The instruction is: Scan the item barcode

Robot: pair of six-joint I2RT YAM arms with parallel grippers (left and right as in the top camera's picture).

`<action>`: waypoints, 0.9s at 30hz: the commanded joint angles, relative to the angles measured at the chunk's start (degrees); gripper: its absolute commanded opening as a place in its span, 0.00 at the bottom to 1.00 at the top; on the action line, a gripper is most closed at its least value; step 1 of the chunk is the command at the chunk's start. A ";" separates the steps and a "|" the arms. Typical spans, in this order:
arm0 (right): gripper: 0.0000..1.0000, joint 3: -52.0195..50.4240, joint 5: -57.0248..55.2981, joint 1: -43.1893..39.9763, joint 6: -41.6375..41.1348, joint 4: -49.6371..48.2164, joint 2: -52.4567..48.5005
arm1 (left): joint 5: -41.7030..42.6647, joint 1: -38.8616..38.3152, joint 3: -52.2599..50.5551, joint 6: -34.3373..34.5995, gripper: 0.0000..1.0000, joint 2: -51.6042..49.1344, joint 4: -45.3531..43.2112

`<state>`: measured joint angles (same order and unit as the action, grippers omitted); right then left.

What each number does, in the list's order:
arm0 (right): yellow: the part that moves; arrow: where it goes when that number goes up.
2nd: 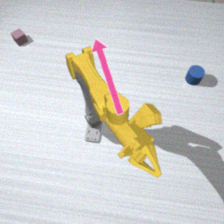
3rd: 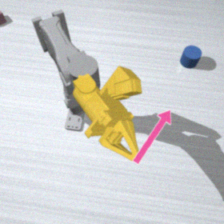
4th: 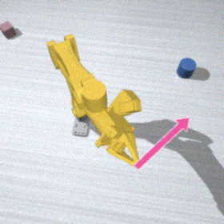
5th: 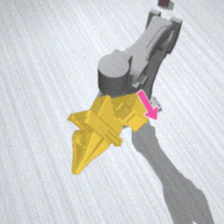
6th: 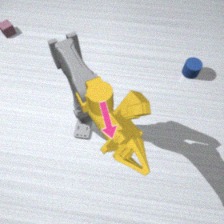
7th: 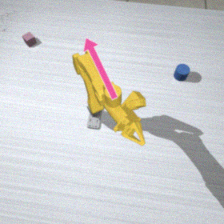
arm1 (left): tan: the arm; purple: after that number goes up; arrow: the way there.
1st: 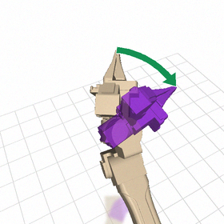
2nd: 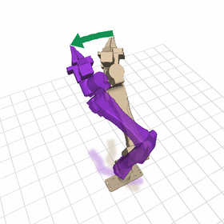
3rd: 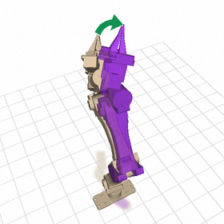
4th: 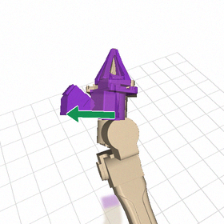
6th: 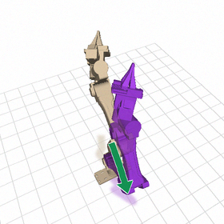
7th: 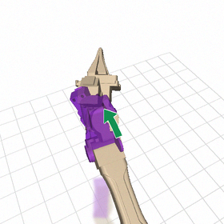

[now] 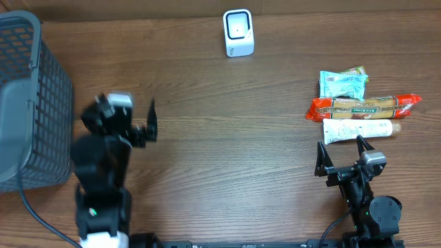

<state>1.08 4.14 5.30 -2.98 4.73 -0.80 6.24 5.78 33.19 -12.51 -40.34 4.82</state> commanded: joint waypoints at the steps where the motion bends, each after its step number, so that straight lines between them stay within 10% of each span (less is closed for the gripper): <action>1: 1.00 -0.61 -0.22 0.26 -0.17 -0.20 0.63 | 1.29 0.74 -10.78 -3.39 1.00 8.39 -6.21; 11: 1.00 -0.61 -0.24 0.26 -0.17 -0.20 0.63 | 1.22 0.74 -31.61 -7.80 1.00 24.28 -22.18; 27: 1.00 -0.61 -0.22 0.26 -0.17 -0.20 0.63 | 0.68 1.05 -32.92 -8.50 0.99 40.19 -1.51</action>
<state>1.08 4.14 5.30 -2.98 4.80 -0.80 7.07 6.50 0.47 -20.14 -2.09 3.64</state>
